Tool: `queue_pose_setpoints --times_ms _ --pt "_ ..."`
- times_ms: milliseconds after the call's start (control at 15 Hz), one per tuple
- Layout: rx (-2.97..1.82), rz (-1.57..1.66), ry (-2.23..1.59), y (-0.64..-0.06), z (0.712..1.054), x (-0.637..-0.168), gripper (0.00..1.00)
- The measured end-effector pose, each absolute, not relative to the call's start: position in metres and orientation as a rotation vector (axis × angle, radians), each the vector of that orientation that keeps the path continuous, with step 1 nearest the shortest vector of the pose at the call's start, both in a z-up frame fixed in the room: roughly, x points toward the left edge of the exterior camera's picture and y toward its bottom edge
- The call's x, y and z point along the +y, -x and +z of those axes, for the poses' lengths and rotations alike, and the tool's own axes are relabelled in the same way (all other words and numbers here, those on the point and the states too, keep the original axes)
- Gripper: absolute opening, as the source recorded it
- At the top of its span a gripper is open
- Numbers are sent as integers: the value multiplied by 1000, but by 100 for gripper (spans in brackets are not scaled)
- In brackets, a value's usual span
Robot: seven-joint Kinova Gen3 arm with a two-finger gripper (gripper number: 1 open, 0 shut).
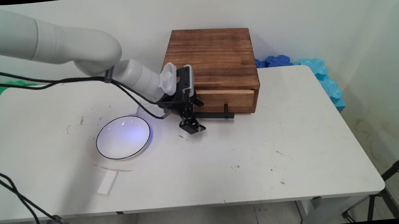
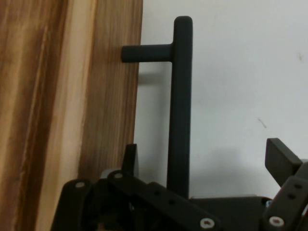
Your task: Open the drawer
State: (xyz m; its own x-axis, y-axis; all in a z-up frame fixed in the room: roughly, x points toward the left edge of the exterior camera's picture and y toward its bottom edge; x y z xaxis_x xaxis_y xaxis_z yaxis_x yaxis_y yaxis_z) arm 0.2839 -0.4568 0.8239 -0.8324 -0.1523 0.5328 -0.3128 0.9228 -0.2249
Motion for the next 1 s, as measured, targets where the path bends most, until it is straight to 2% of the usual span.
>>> queue_pose_setpoints --times_ms 1000 --pt "-2592 391 -329 -259 801 -458 100"
